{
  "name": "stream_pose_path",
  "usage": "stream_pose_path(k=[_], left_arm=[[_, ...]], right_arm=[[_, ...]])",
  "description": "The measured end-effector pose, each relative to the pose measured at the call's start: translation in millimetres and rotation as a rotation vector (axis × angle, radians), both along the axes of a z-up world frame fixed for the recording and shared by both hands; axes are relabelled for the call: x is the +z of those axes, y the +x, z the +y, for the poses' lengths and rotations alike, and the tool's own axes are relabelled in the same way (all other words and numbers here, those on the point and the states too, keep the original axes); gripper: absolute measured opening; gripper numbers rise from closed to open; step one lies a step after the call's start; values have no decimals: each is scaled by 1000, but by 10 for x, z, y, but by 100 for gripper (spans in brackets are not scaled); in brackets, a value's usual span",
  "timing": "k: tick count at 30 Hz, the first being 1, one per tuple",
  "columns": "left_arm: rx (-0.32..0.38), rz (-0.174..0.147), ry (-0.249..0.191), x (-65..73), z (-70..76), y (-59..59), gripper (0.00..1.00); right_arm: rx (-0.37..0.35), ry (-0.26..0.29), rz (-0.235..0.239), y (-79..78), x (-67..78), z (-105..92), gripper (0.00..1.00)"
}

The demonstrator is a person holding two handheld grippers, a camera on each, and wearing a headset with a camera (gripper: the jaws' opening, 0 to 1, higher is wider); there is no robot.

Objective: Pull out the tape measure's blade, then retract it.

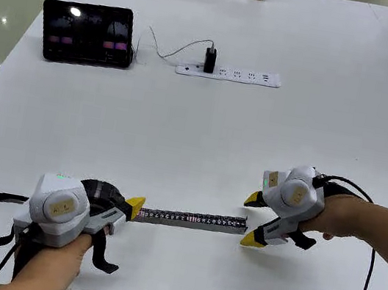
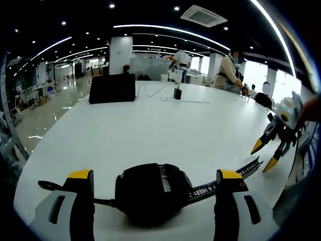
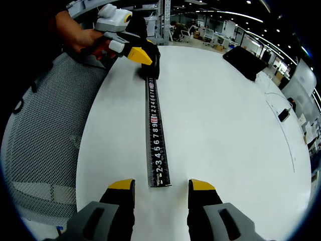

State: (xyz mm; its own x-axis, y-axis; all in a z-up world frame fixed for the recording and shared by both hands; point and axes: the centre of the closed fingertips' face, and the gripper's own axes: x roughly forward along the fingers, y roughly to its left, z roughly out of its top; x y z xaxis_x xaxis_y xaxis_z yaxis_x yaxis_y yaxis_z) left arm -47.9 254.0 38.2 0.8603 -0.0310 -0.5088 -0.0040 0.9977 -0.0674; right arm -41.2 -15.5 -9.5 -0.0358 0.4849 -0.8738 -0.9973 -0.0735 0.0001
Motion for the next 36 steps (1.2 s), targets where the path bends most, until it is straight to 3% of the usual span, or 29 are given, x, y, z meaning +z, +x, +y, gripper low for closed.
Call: stream_pose_path(k=[12, 21, 26, 33, 36], left_arm=[[22, -10, 0, 1, 56, -11, 95], [40, -7, -8, -37, 74, -32, 90], [49, -5, -16, -62, 68, -29, 87], [46, -3, -21, -74, 30, -17, 75], [57, 23, -48, -119, 24, -4, 71]], right_arm=[[35, -35, -12, -21, -55, 24, 13], [65, -71, 0, -29, -76, 28, 12], [-16, -58, 58, 1, -73, 23, 11], [-38, -83, 77, 3, -75, 29, 11], [-44, -103, 66, -4, -79, 36, 11]])
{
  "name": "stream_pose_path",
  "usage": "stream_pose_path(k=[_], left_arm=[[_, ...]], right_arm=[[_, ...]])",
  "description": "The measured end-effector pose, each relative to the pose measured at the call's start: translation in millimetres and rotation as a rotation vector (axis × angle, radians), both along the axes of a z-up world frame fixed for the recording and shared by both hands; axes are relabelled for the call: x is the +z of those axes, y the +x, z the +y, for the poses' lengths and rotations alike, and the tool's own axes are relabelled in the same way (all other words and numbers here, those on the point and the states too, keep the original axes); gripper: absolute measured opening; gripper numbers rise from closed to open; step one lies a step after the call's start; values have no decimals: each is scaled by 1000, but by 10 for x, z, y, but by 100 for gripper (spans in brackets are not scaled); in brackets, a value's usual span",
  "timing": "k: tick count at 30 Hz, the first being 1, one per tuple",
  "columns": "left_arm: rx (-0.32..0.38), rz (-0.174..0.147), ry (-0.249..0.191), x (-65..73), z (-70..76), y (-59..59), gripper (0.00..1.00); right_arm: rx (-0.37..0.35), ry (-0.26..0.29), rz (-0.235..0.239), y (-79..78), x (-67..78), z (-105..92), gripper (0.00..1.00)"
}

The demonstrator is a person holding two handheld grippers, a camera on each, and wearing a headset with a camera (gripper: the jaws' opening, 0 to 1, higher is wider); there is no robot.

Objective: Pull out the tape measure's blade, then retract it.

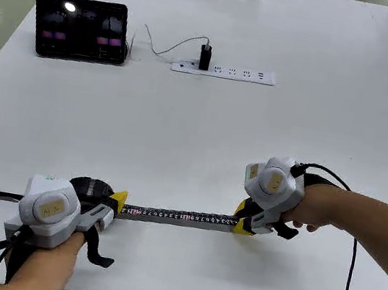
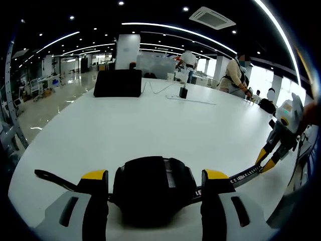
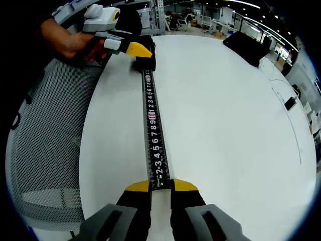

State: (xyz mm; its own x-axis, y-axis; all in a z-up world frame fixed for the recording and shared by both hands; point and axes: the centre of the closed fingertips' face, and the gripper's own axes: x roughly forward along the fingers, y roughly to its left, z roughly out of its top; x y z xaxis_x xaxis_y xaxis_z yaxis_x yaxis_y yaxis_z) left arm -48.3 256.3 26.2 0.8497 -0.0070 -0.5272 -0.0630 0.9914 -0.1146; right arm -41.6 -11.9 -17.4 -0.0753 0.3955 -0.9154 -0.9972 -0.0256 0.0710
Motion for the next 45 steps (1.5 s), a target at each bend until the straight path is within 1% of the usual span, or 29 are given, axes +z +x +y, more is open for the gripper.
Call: stream_pose_path(k=[2, 3, 5, 10, 11, 14, 16, 20, 33, 45], left_arm=[[-2, 13, -1, -24, -7, -4, 65], [-2, 17, 14, -31, 6, -7, 65], [-2, 21, 9, -37, 2, -10, 64], [-14, 52, 2, -45, 14, -10, 64], [-21, 62, 6, -56, 8, -11, 63], [-22, 70, 17, -64, 9, -26, 62], [-32, 59, 25, -61, 4, -27, 62], [-36, 57, 24, -70, 3, -20, 62], [-38, 69, 19, -91, -9, -26, 62], [-39, 79, 15, -92, -6, -25, 62]], right_arm=[[-10, -10, -7, 0, -4, 0, 11], [-14, -15, -14, 0, -8, -1, 11], [-17, -18, -21, 6, -10, -6, 11], [-27, -15, -21, 11, -7, -10, 10], [-25, -13, -21, 10, -6, -10, 10], [-23, -13, -23, 4, -4, -9, 10], [-22, -12, -27, 9, -4, 4, 10], [-15, -17, -24, 5, 3, 8, 10], [2, -33, -38, 2, 2, 18, 10], [-28, -44, -37, 3, -1, 35, 10]])
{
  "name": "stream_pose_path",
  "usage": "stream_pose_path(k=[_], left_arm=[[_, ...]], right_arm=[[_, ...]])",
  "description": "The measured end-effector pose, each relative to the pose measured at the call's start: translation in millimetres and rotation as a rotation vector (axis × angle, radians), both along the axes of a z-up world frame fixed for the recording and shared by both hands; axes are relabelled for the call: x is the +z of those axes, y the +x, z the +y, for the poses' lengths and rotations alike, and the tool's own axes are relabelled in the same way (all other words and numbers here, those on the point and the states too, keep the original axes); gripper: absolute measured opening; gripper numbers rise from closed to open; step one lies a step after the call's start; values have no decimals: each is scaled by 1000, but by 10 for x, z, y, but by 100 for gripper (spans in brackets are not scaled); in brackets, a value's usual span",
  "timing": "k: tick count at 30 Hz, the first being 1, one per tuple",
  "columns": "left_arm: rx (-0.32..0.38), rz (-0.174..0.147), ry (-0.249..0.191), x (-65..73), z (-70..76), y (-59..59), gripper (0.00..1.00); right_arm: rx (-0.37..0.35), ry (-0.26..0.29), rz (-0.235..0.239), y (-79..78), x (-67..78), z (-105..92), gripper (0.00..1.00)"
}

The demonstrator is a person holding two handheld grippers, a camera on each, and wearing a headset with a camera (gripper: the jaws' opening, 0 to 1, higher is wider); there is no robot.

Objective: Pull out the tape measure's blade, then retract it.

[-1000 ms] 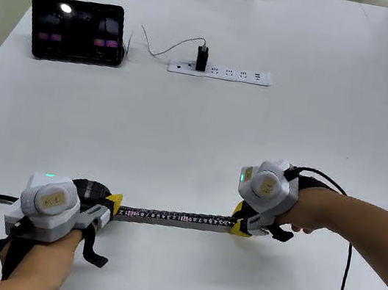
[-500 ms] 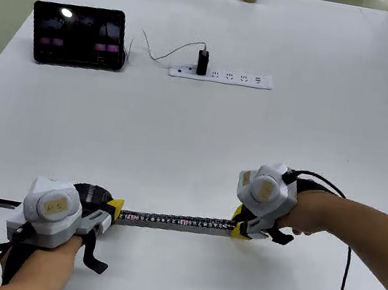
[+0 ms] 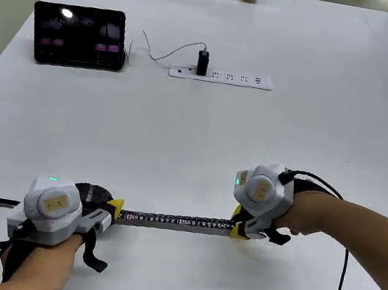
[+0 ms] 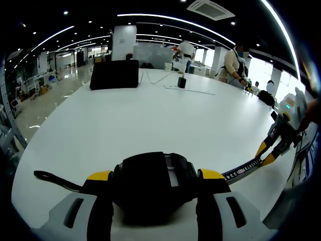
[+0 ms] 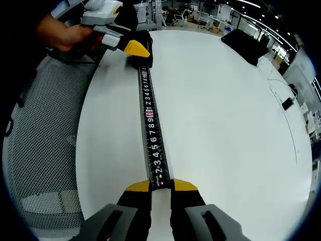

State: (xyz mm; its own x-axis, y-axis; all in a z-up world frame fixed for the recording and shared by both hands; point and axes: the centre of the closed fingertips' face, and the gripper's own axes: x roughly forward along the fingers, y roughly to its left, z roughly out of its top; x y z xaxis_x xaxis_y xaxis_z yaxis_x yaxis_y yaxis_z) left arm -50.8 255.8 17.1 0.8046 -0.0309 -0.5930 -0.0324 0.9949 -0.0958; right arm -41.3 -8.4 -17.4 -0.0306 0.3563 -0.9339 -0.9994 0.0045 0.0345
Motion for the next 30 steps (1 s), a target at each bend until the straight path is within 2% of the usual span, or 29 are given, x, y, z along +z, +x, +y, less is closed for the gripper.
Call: stream_pose_path(k=[16, 30], left_arm=[[0, 18, -6, -10, 0, 1, 62], [-2, 21, -2, -7, -3, -5, 63]], right_arm=[[-9, -39, 7, 8, -8, 26, 11], [-24, -46, 8, 10, -2, 55, 11]])
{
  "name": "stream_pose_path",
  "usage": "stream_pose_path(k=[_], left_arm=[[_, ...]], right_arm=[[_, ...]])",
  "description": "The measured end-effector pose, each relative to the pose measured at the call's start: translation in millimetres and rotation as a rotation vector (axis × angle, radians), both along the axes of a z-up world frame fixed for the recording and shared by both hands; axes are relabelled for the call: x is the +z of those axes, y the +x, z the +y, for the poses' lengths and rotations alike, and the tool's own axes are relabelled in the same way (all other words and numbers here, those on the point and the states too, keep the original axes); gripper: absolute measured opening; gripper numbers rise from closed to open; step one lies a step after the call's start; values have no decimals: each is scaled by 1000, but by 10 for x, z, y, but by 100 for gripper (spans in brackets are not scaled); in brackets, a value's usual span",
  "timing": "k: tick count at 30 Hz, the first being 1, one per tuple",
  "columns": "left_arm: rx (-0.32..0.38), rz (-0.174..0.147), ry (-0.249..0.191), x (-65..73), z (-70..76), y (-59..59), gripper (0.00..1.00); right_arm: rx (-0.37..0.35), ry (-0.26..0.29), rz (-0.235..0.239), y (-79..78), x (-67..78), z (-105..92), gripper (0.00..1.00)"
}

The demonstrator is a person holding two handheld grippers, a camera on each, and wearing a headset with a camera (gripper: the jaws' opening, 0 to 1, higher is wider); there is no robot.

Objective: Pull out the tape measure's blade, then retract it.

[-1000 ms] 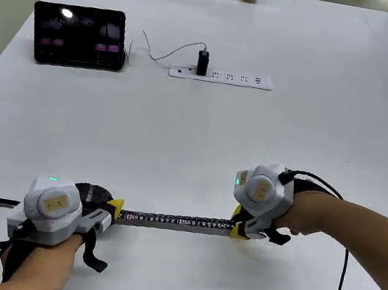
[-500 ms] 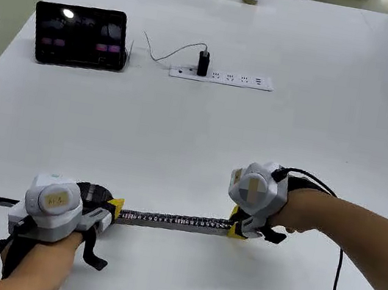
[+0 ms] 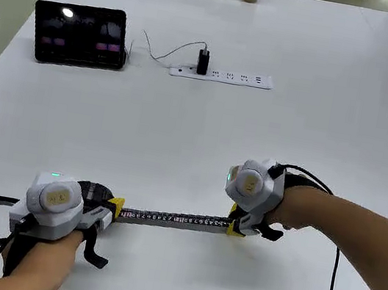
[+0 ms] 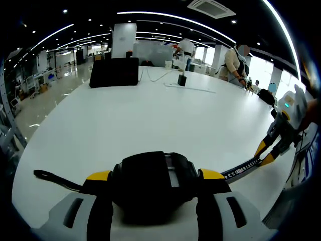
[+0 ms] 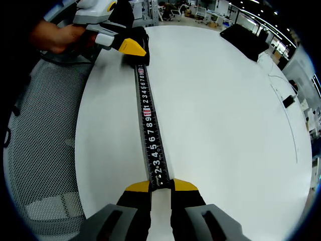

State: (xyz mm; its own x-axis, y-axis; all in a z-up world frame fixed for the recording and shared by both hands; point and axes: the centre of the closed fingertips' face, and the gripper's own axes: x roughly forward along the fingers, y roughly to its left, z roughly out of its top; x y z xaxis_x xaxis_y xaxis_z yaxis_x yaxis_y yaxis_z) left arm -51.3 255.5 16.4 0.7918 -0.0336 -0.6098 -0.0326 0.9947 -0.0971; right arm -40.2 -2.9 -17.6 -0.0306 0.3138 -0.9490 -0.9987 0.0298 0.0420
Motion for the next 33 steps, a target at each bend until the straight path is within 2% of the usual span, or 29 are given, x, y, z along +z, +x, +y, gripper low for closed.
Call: stream_pose_path(k=[13, 18, 33], left_arm=[[-2, 6, 4, -13, 2, 1, 63], [-4, 8, 4, -16, -1, 1, 63], [-7, 14, 11, -28, -5, -6, 63]], right_arm=[[-15, -28, -5, -5, -7, 36, 11], [-33, -17, 3, -2, -6, 47, 11], [5, -8, -7, -7, -6, 86, 11]])
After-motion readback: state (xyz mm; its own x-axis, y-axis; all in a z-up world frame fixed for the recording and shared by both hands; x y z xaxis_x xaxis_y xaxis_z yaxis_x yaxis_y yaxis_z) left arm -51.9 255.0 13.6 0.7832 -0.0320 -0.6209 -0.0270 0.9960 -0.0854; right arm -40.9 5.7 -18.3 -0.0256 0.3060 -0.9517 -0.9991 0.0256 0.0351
